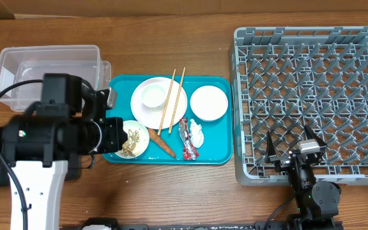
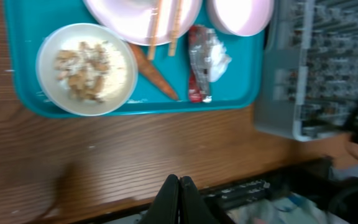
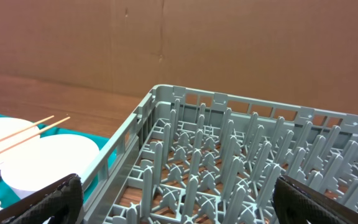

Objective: Sort waste into correct bins and load items into the dishwasher
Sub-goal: 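Move the left gripper to the white food bowl and grasp its rim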

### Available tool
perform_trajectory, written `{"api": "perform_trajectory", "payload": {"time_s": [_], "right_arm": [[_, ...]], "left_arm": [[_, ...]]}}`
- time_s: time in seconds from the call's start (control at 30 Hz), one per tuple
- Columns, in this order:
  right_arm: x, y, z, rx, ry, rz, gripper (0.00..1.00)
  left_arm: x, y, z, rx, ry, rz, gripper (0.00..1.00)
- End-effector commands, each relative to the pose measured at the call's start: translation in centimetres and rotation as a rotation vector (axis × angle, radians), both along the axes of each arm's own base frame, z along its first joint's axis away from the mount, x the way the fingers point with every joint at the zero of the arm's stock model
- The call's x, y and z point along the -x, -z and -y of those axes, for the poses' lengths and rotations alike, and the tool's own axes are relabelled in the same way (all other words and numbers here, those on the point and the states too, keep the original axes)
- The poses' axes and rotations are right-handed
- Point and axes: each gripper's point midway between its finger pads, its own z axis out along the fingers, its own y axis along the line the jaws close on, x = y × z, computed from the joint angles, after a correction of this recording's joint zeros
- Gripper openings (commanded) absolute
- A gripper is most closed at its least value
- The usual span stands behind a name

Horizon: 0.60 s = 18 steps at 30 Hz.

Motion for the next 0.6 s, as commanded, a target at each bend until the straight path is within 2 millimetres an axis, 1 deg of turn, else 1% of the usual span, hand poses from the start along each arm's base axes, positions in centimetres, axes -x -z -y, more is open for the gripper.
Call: {"api": "perform_trajectory", "payload": {"time_s": [0.0, 0.07, 0.1, 0.13, 0.17, 0.2, 0.23, 0.27, 0.3, 0.37, 0.43, 0.47, 0.5, 0.53, 0.57], "right_arm": [[0.0, 0.1, 0.0, 0.002, -0.002, 0.005, 1.00], [0.0, 0.1, 0.0, 0.002, -0.002, 0.005, 1.00], [0.0, 0.1, 0.0, 0.002, -0.002, 0.005, 1.00], [0.0, 0.1, 0.0, 0.002, -0.002, 0.005, 1.00], [0.0, 0.1, 0.0, 0.002, -0.002, 0.005, 1.00], [0.0, 0.1, 0.0, 0.002, -0.002, 0.005, 1.00], [0.0, 0.1, 0.0, 0.002, -0.002, 0.005, 1.00], [0.0, 0.1, 0.0, 0.002, -0.002, 0.005, 1.00], [0.0, 0.1, 0.0, 0.002, -0.002, 0.005, 1.00], [0.0, 0.1, 0.0, 0.002, -0.002, 0.005, 1.00], [0.0, 0.1, 0.0, 0.002, -0.002, 0.005, 1.00], [0.0, 0.1, 0.0, 0.002, -0.002, 0.005, 1.00], [0.0, 0.1, 0.0, 0.002, -0.002, 0.005, 1.00], [0.0, 0.1, 0.0, 0.002, -0.002, 0.005, 1.00], [0.0, 0.1, 0.0, 0.002, -0.002, 0.005, 1.00]], "left_arm": [[1.4, 1.8, -1.5, -0.154, -0.108, -0.010, 0.04], [1.7, 2.8, -0.9, -0.173, -0.102, 0.005, 0.04], [1.6, 3.6, 0.0, -0.164, -0.087, 0.020, 0.04], [1.3, 4.0, 0.4, -0.158, -0.080, 0.027, 0.04], [0.5, 4.8, 1.1, -0.158, -0.050, 0.056, 0.18], [0.0, 5.2, 1.4, -0.164, -0.022, 0.070, 0.59], [-0.9, 5.2, 1.4, -0.187, 0.026, 0.109, 0.73], [-1.7, 5.2, 1.4, -0.191, 0.029, 0.130, 0.79], [-2.5, 5.3, 1.7, -0.182, 0.026, 0.138, 1.00], [-2.6, 5.9, 3.0, -0.131, 0.050, 0.098, 1.00], [-2.5, 6.9, 3.3, -0.135, 0.064, 0.059, 1.00], [-2.4, 8.2, 3.5, -0.147, 0.067, 0.016, 0.89], [-2.4, 9.3, 3.7, -0.157, 0.064, -0.020, 0.66], [-2.3, 10.1, 3.6, -0.169, 0.058, -0.046, 0.58], [-2.4, 11.0, 3.5, -0.189, 0.051, -0.068, 0.42]]}}
